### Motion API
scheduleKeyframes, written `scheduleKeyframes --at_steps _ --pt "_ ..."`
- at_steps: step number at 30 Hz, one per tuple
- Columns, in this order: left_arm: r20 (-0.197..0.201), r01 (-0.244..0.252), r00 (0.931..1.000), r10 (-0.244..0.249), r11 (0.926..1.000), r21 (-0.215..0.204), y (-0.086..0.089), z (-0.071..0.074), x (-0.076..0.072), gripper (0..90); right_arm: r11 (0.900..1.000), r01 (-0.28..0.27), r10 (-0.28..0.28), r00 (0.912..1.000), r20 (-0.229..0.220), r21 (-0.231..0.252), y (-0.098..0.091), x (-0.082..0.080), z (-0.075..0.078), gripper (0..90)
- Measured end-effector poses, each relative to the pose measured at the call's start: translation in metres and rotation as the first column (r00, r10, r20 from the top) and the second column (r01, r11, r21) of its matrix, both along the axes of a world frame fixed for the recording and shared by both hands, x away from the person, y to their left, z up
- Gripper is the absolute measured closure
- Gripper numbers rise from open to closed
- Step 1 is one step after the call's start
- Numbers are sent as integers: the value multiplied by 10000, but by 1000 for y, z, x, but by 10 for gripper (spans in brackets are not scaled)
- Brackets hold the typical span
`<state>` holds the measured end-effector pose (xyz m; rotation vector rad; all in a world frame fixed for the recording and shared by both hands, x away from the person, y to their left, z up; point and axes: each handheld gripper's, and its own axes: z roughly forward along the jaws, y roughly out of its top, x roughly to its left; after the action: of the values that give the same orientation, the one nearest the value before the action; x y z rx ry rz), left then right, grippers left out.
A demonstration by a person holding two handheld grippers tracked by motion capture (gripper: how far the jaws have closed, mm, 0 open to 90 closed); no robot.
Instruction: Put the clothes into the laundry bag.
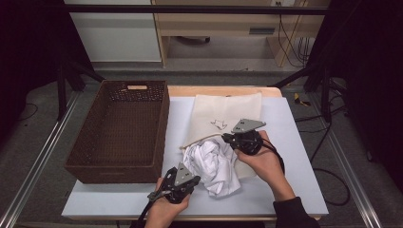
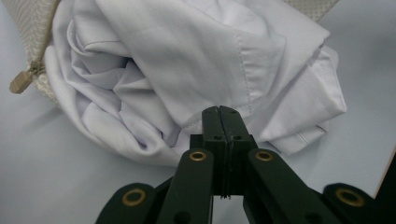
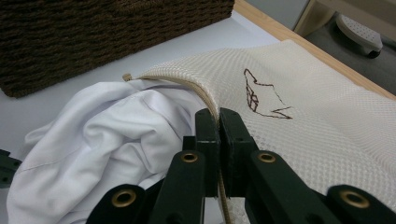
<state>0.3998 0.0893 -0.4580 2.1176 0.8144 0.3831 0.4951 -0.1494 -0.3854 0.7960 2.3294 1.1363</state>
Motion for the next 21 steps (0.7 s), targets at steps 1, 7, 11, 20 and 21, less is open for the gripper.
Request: scheduleKeyframes --at_steps 1,7,11,20,21 --pt "-12 2 10000 -2 10000 9 -2 -1 1 900 10000 -34 34 10000 28 -19 0 0 0 872" --pt "-98 112 9999 -110 9998 148 -11 -6 8 900 10000 -73 73 10000 -1 -65 1 0 -1 872" --pt "-76 124 9999 -123 9998 157 -14 -8 12 900 10000 -56 56 10000 9 -61 2 0 -1 873" --pt "29 83 10000 -84 9998 186 -19 -9 19 900 9997 -153 152 9999 -57 -169 3 0 -3 874" --pt "52 81 10000 -82 9998 197 -20 -9 20 900 9997 -153 152 9998 -89 -187 4 0 -3 875"
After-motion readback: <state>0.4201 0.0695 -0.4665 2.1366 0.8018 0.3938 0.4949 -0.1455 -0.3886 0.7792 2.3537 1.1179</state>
